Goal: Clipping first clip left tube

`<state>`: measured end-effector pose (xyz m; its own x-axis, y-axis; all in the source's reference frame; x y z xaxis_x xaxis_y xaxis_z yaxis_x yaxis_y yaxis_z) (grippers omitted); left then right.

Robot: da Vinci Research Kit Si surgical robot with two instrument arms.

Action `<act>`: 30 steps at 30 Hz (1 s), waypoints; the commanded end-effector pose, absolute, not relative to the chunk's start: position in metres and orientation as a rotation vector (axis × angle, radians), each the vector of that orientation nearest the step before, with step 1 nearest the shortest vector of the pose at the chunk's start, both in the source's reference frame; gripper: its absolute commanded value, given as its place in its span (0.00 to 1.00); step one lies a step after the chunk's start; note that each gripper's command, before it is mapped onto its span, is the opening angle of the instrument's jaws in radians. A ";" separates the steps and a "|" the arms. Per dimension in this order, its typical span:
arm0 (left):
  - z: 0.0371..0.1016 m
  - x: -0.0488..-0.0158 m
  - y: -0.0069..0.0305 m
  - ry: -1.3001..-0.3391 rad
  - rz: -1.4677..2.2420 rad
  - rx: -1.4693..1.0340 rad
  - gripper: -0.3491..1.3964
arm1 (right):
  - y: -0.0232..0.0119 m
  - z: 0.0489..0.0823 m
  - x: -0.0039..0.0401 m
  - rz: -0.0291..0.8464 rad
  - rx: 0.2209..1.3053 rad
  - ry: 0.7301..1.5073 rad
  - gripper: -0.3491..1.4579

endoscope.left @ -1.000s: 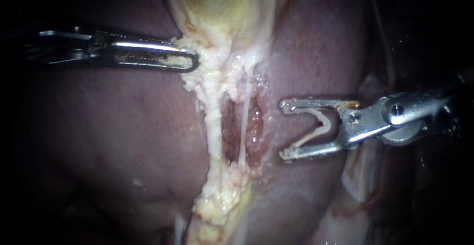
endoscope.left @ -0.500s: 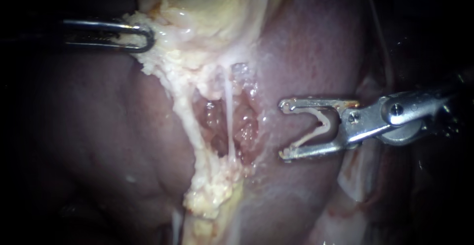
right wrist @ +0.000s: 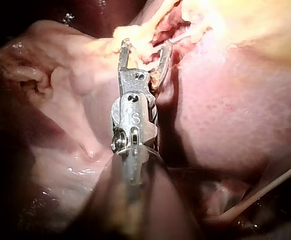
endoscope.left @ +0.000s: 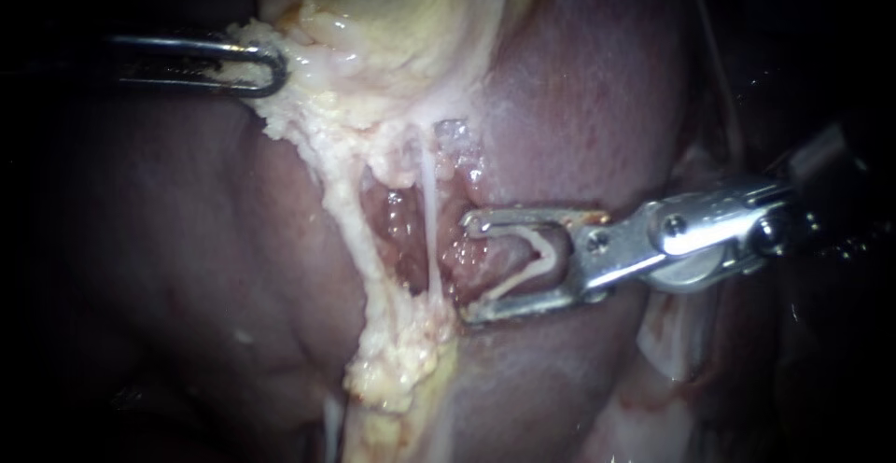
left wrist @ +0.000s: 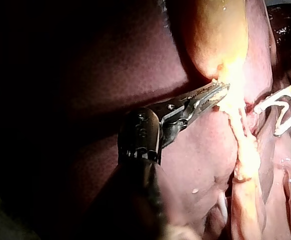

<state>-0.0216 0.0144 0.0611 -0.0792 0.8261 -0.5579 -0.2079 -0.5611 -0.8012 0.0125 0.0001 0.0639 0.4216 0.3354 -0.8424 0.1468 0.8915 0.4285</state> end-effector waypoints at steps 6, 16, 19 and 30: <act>0.0611 -0.0216 0.0144 -0.702 1.740 -1.437 0.00 | -0.0007 0.0656 0.0154 0.134 0.517 1.149 0.47; 0.0611 -0.0216 0.0144 -0.702 1.741 -1.437 0.00 | -0.0009 0.0669 0.0183 0.139 0.577 1.200 0.47; 0.0611 -0.0216 0.0144 -0.702 1.741 -1.437 0.00 | -0.0009 0.0669 0.0188 0.140 0.601 1.227 0.47; 0.0611 -0.0217 0.0144 -0.702 1.740 -1.437 0.00 | -0.0009 0.0676 0.0221 0.196 0.673 1.309 0.46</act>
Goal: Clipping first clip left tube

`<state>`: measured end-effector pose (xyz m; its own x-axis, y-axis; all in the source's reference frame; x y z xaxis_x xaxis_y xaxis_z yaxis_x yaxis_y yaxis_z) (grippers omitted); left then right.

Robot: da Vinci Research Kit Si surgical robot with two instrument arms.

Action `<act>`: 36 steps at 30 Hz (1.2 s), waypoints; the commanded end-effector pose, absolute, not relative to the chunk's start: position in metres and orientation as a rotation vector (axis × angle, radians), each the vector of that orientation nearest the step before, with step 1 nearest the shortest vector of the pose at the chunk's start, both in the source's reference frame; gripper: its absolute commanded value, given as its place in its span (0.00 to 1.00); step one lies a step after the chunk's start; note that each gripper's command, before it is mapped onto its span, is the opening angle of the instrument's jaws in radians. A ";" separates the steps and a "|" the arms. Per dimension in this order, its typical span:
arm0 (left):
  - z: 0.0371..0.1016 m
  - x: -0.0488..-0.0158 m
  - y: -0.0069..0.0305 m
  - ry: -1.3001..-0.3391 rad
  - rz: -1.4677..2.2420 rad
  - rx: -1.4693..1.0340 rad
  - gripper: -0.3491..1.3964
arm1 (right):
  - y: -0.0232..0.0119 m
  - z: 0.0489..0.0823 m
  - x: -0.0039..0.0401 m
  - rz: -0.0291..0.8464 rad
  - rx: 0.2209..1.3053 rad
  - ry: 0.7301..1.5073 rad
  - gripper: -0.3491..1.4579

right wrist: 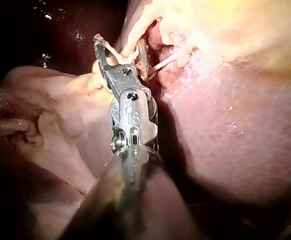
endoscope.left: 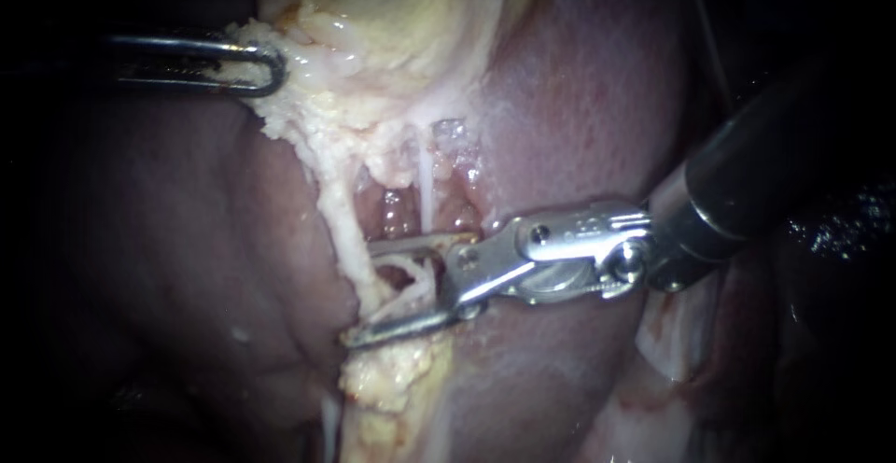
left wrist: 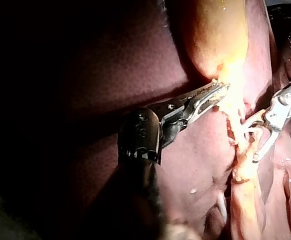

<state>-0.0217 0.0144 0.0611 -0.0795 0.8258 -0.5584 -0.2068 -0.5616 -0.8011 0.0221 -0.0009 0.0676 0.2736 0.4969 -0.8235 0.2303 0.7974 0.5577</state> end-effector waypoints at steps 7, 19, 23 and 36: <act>0.0612 -0.0218 0.0145 -0.701 1.740 -1.437 0.00 | -0.0027 0.0687 0.0235 0.181 0.749 1.306 0.45; 0.0613 -0.0219 0.0145 -0.701 1.740 -1.437 0.00 | -0.0039 0.0672 0.0240 0.172 0.795 1.331 0.46; 0.0613 -0.0218 0.0145 -0.701 1.740 -1.437 0.00 | -0.0052 0.0657 0.0238 0.165 0.809 1.333 0.45; 0.0614 -0.0217 0.0146 -0.702 1.741 -1.437 0.00 | -0.0056 0.0640 0.0241 0.196 0.847 1.330 0.36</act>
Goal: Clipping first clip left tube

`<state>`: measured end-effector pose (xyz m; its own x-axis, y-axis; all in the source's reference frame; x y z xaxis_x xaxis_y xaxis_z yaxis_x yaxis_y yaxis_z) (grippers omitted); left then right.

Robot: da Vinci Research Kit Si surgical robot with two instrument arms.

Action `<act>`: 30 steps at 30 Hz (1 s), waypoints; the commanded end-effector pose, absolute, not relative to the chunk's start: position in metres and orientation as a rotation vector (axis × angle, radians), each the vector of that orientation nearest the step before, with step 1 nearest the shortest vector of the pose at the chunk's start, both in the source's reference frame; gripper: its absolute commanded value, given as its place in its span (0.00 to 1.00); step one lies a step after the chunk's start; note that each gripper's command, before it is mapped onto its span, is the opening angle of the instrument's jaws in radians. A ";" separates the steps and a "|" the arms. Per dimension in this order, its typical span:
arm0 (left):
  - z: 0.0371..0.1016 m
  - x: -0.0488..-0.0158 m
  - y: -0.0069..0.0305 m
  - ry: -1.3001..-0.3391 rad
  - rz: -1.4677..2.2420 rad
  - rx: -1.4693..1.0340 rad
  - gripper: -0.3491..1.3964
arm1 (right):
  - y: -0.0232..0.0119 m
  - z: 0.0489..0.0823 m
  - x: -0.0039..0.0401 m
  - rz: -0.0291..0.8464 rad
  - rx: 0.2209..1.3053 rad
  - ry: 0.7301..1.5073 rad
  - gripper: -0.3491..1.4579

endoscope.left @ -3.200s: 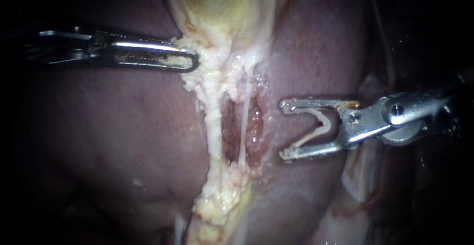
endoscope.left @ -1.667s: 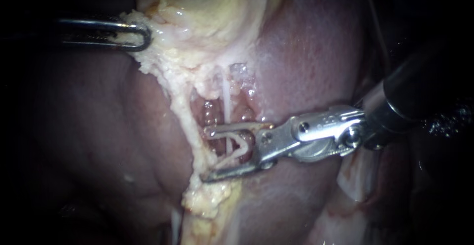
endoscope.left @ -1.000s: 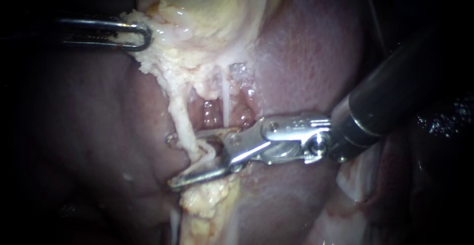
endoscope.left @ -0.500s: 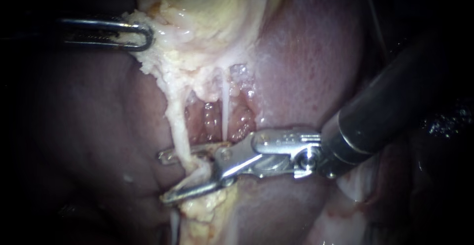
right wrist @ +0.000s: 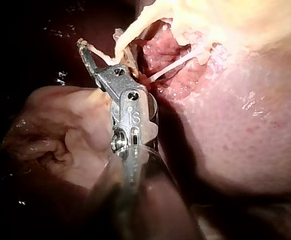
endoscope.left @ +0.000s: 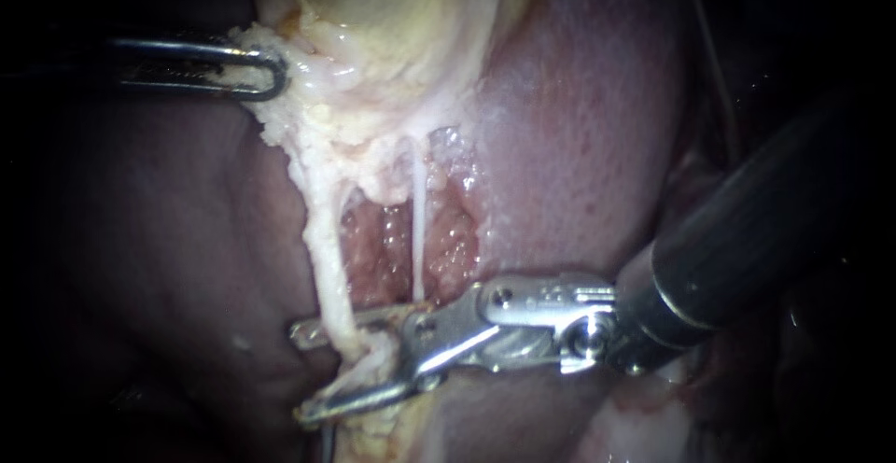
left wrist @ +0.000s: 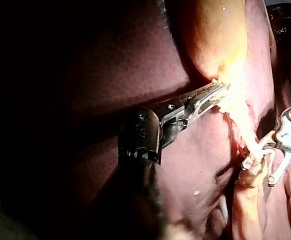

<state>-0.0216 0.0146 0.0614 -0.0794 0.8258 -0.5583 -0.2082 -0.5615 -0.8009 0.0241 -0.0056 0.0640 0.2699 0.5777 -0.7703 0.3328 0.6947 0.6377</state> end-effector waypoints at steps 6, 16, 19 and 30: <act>0.0614 -0.0217 0.0146 -0.702 1.741 -1.437 0.00 | -0.0052 0.0638 0.0237 0.221 0.870 1.319 0.22; 0.0615 -0.0217 0.0146 -0.701 1.741 -1.437 0.00 | -0.0051 0.0638 0.0230 0.271 0.916 1.295 0.00; 0.0616 -0.0217 0.0146 -0.701 1.741 -1.437 0.00 | -0.0050 0.0639 0.0228 0.272 0.919 1.284 0.00; 0.0616 -0.0217 0.0146 -0.701 1.741 -1.437 0.00 | -0.0049 0.0642 0.0227 0.271 0.918 1.281 0.00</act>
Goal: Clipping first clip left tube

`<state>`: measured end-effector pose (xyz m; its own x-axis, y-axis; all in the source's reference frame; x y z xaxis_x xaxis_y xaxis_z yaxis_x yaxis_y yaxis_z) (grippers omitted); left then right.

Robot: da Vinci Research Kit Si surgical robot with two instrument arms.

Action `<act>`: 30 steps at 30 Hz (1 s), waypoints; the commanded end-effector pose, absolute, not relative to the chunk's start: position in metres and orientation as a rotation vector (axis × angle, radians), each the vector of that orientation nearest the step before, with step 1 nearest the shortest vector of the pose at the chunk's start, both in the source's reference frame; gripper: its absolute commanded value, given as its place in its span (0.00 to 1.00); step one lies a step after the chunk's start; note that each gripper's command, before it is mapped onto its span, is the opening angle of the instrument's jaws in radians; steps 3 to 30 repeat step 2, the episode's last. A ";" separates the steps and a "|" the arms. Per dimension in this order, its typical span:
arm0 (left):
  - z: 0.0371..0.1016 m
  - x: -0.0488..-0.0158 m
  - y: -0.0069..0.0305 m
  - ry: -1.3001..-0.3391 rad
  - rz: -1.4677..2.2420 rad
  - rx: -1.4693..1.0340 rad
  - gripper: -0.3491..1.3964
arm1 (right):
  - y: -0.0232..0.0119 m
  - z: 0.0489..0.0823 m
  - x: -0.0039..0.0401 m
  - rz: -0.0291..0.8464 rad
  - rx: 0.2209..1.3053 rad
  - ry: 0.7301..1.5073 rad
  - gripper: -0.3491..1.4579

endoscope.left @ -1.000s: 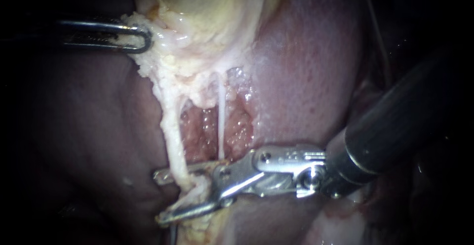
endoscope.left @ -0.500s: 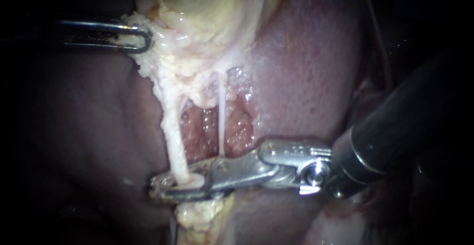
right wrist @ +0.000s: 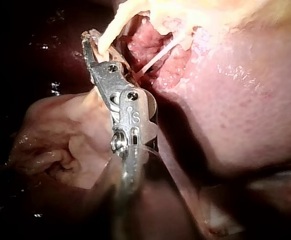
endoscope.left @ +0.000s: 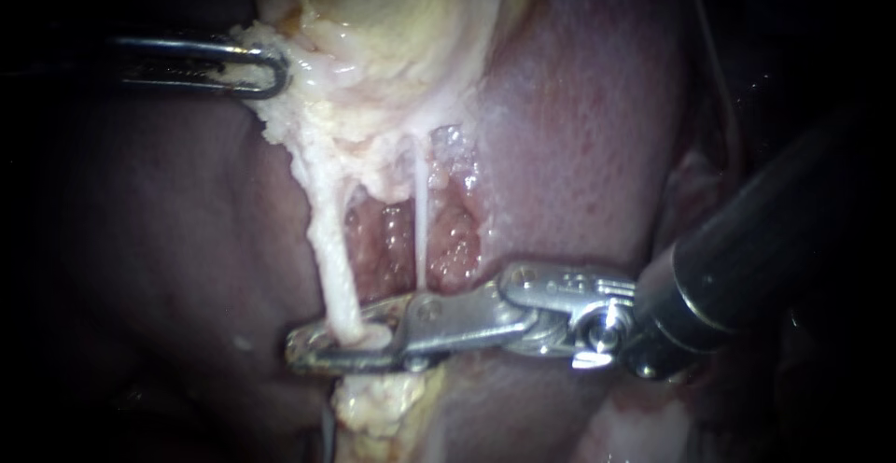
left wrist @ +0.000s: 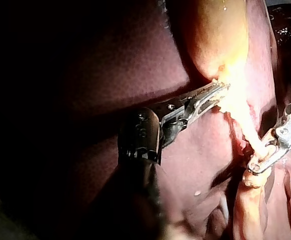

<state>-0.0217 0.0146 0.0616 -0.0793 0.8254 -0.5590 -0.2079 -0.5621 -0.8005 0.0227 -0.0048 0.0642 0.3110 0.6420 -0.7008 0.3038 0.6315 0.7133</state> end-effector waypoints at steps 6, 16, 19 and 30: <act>0.0616 -0.0217 0.0147 -0.701 1.741 -1.437 0.00 | -0.0049 0.0643 0.0226 0.270 0.918 1.281 0.00; 0.0616 -0.0217 0.0147 -0.701 1.741 -1.437 0.00 | -0.0049 0.0643 0.0226 0.270 0.918 1.281 0.00; 0.0616 -0.0217 0.0147 -0.701 1.741 -1.437 0.00 | -0.0049 0.0643 0.0226 0.270 0.918 1.281 0.00; 0.0616 -0.0217 0.0147 -0.701 1.741 -1.437 0.00 | -0.0049 0.0643 0.0226 0.270 0.918 1.281 0.00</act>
